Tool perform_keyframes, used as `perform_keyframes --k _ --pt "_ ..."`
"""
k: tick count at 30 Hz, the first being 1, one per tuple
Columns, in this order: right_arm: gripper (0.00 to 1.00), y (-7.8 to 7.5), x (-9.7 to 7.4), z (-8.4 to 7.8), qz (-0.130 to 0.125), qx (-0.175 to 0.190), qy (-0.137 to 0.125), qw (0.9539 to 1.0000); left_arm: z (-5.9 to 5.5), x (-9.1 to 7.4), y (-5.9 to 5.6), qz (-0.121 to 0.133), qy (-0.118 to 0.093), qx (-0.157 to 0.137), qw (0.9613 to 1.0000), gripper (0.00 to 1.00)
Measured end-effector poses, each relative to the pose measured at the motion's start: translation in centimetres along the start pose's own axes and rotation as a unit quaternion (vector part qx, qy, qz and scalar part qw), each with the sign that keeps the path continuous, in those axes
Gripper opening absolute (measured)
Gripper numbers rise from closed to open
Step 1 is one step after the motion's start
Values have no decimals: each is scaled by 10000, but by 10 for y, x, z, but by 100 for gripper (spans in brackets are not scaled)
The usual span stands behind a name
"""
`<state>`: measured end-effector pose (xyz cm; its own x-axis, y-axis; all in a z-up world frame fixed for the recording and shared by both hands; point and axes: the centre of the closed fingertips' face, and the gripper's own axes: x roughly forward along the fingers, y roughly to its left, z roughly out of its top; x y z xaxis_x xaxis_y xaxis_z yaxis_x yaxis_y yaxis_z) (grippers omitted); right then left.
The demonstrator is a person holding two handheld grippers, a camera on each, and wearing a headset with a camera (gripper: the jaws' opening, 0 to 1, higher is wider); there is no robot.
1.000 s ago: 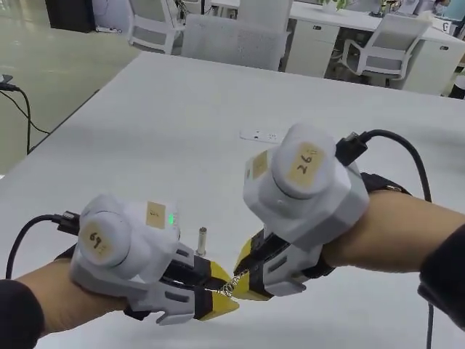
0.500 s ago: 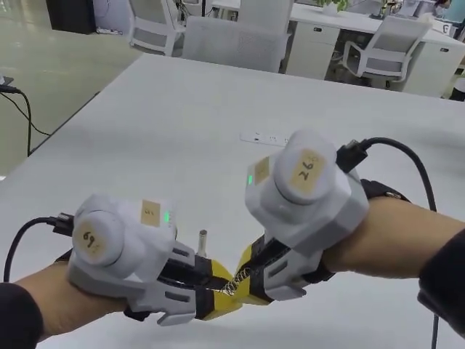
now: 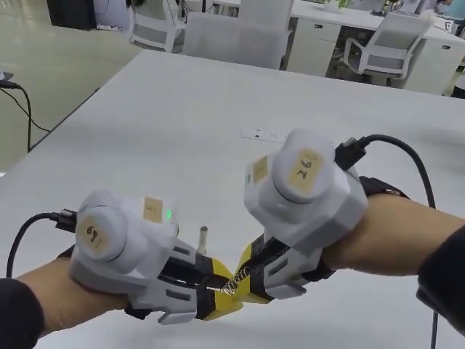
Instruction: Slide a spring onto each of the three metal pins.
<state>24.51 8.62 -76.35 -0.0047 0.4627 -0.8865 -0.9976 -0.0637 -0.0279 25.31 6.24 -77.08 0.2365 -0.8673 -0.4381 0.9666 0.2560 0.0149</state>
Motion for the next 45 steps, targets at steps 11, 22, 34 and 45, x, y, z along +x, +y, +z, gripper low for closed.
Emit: perform_keyframes --k 11,22,34,45 --pt "8 -7 -3 -10 -125 45 181 9997 -3 -2 5 100 28 -171 9998 18" --pt "8 -13 -10 -25 -206 167 332 9991 -3 -10 15 300 -39 -381 9988 28" --pt "8 -21 -17 -34 -287 251 367 9986 0 -25 23 484 -69 -432 9979 33" --pt "8 -28 -22 -44 -339 321 471 9978 -2 -40 20 630 -83 -527 9966 35"
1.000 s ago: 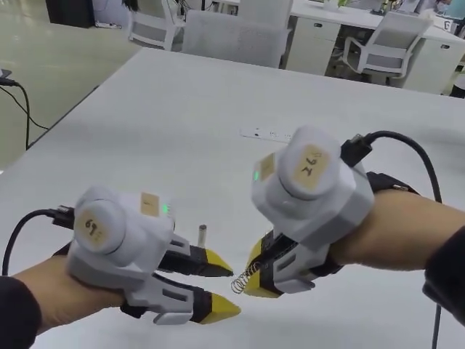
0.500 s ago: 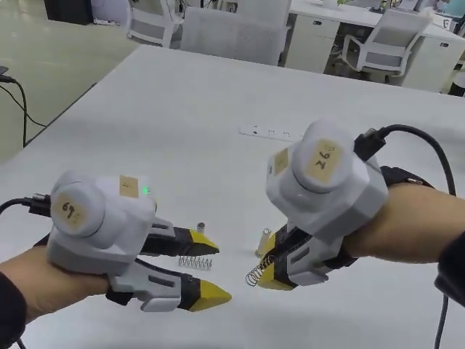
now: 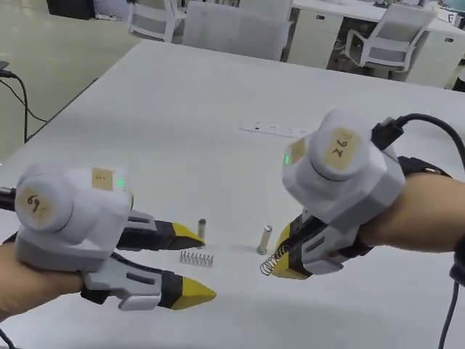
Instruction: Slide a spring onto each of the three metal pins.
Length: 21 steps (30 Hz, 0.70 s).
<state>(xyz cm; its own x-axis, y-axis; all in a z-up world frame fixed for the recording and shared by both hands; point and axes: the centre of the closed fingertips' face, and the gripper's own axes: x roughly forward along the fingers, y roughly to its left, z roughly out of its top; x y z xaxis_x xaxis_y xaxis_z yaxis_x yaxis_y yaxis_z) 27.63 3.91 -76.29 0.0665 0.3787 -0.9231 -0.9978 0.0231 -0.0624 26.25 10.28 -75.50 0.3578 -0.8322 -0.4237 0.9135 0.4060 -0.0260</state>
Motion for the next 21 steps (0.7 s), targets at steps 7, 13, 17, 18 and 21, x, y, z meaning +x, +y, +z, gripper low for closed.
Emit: perform_keyframes --k 7,13,17,18,21 --pt "8 -8 -4 -4 -49 28 46 10000 -4 0 -1 121 -79 -146 9998 37" --pt "8 -15 -7 -8 -114 43 89 9999 -8 3 -1 182 -87 -222 9995 37" --pt "8 -21 -6 -10 -163 22 159 9997 -11 5 -3 173 -71 -240 9995 37" --pt "8 -22 -6 -11 -170 22 173 9997 -12 5 -3 171 -58 -239 9996 37" --pt "8 -28 -7 -13 -223 -8 238 9995 -13 5 0 244 -69 -245 9994 39"
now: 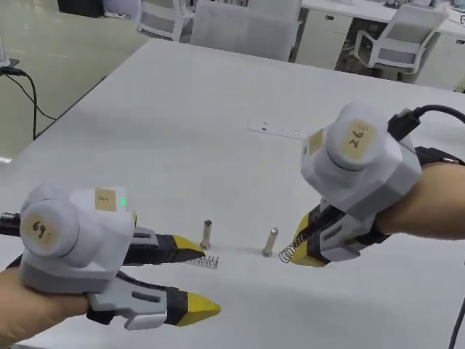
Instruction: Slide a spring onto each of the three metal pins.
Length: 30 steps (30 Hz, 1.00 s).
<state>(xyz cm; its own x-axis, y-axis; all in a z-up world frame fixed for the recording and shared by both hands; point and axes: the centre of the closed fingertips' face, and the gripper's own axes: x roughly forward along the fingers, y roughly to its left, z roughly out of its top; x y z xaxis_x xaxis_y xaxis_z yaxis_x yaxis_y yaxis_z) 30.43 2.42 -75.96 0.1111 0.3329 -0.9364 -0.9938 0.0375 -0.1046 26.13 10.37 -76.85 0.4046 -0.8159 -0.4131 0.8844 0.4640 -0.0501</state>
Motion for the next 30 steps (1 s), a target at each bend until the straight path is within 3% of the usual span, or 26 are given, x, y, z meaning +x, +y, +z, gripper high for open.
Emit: perform_keyframes --k 5,11,21,30 --pt "8 -12 0 -3 -110 -15 99 9999 -3 0 2 32 1 -54 10000 38" --pt "8 -25 4 -5 -207 -55 234 9995 -11 2 -1 -32 191 81 9998 38" --pt "8 -44 16 -2 -227 -165 369 9989 -15 1 3 77 290 161 9994 39" --pt "8 -58 27 -3 -270 -258 482 9981 -13 -1 6 165 237 90 9995 39"
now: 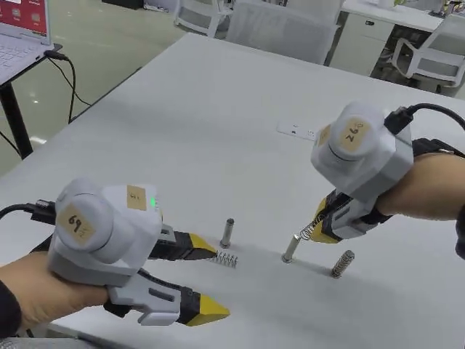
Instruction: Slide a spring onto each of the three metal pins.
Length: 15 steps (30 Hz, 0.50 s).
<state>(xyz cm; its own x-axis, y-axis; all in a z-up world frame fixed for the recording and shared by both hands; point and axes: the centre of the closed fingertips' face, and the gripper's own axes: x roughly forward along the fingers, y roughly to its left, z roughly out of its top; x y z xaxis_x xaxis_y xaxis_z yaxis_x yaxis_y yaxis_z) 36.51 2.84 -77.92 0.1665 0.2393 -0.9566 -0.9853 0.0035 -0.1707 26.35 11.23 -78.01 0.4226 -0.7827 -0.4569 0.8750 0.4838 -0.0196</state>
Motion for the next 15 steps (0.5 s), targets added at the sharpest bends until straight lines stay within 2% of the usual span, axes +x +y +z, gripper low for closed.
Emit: perform_keyframes --k 7,15 --pt "8 -7 12 1 42 -42 60 10000 -1 -1 2 64 13 -30 10000 39" --pt "8 -8 20 1 146 -83 148 9998 -2 -2 4 116 -1 -71 9999 38"
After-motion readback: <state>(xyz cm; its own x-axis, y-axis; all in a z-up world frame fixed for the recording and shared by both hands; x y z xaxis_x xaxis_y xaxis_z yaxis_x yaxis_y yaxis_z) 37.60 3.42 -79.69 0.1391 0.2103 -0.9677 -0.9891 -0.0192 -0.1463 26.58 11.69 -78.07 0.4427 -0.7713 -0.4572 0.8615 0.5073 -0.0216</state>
